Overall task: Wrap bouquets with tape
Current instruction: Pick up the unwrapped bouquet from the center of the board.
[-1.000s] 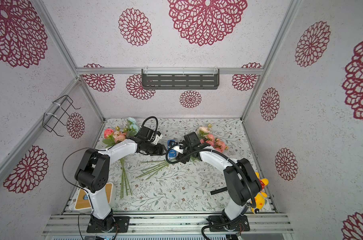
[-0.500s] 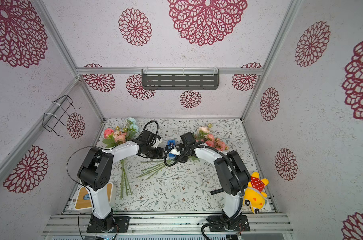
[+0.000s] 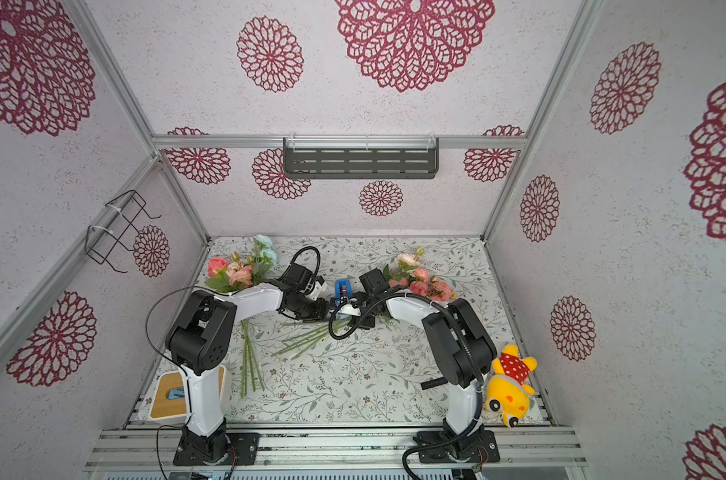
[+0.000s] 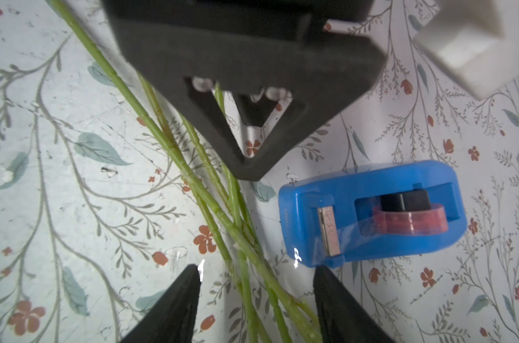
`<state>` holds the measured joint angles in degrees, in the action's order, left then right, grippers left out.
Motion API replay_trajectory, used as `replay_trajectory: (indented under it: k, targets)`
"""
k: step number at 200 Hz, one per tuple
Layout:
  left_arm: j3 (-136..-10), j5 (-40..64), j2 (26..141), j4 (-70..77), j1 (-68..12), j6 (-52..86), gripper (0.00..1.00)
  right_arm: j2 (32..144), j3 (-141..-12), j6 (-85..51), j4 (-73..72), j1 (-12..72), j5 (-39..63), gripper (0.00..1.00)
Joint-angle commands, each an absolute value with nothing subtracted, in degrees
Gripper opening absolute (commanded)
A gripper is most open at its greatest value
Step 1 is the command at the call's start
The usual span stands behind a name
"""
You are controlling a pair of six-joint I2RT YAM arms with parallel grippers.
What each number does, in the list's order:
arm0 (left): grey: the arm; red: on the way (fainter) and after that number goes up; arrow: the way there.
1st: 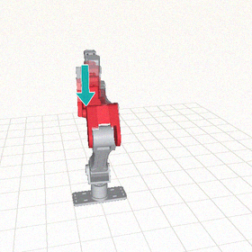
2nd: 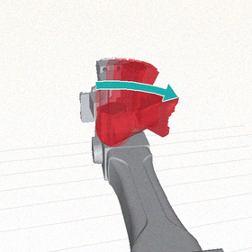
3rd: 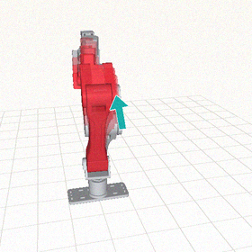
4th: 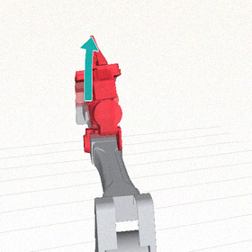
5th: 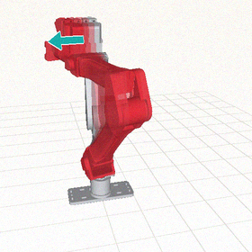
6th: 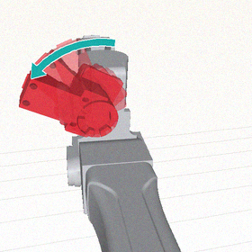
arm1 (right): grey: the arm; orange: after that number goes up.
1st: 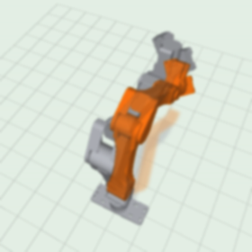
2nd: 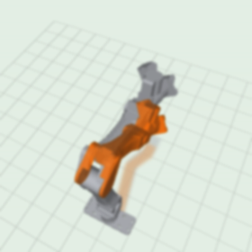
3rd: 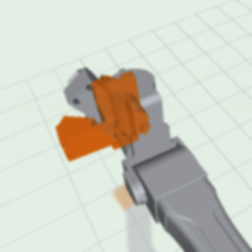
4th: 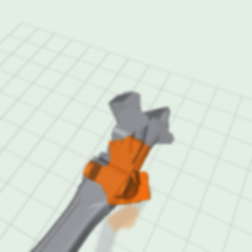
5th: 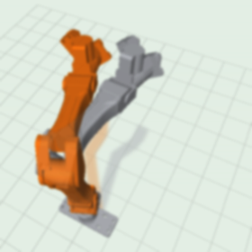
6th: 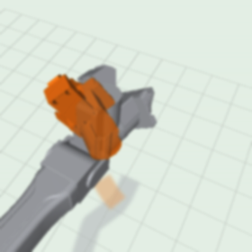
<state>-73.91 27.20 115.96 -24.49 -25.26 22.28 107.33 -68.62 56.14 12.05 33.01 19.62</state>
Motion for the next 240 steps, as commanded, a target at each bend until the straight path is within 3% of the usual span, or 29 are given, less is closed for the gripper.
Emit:
replay_trajectory:
  k: [1,157,196,240]
  targets:
    - [-75.66,27.77,117.27,-24.83,-25.88,20.68,0.48,107.65,-68.23,58.16,11.19,33.57,19.82,0.63]
    - [-75.92,27.60,117.75,-25.41,-26.36,20.13,0.44,111.83,-68.99,59.38,12.68,34.00,15.76,0.55]
    - [-76.30,28.04,118.06,-25.58,-26.58,19.81,0.44,113.97,-70.12,59.77,14.58,33.93,14.90,0.46]
    - [-76.07,27.60,117.86,-25.85,-26.74,19.33,0.43,114.36,-68.93,60.91,14.24,33.23,14.67,0.21]
